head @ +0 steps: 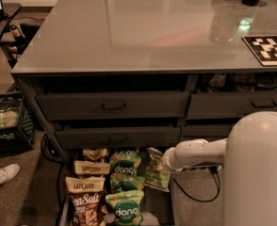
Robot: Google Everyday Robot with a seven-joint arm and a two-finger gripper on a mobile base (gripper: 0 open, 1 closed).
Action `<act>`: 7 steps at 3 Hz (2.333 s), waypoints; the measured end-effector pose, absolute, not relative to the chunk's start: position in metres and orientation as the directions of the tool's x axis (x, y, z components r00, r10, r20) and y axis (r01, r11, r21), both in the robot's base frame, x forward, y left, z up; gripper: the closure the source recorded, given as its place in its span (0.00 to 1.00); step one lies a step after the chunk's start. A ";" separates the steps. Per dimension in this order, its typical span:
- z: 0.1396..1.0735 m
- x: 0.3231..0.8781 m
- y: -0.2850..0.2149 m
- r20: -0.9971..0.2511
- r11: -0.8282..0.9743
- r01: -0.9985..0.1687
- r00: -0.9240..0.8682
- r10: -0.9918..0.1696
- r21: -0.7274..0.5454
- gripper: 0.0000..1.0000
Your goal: Pick green jalapeno chip bag from bottom drawer and place on counter
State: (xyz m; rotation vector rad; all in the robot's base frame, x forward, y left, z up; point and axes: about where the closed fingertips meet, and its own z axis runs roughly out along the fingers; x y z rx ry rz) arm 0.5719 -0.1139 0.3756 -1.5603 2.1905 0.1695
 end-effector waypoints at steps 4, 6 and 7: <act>0.492 0.562 -0.158 -0.341 0.390 -0.867 -0.281 -0.897 -0.311 1.00; 0.535 0.554 -0.152 -0.361 0.374 -0.858 -0.244 -0.900 -0.351 1.00; 0.579 0.548 -0.142 -0.397 0.357 -0.841 -0.189 -0.898 -0.407 1.00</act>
Offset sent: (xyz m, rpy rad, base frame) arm 0.0004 -0.0339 0.0982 -0.1246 -0.1050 -0.0583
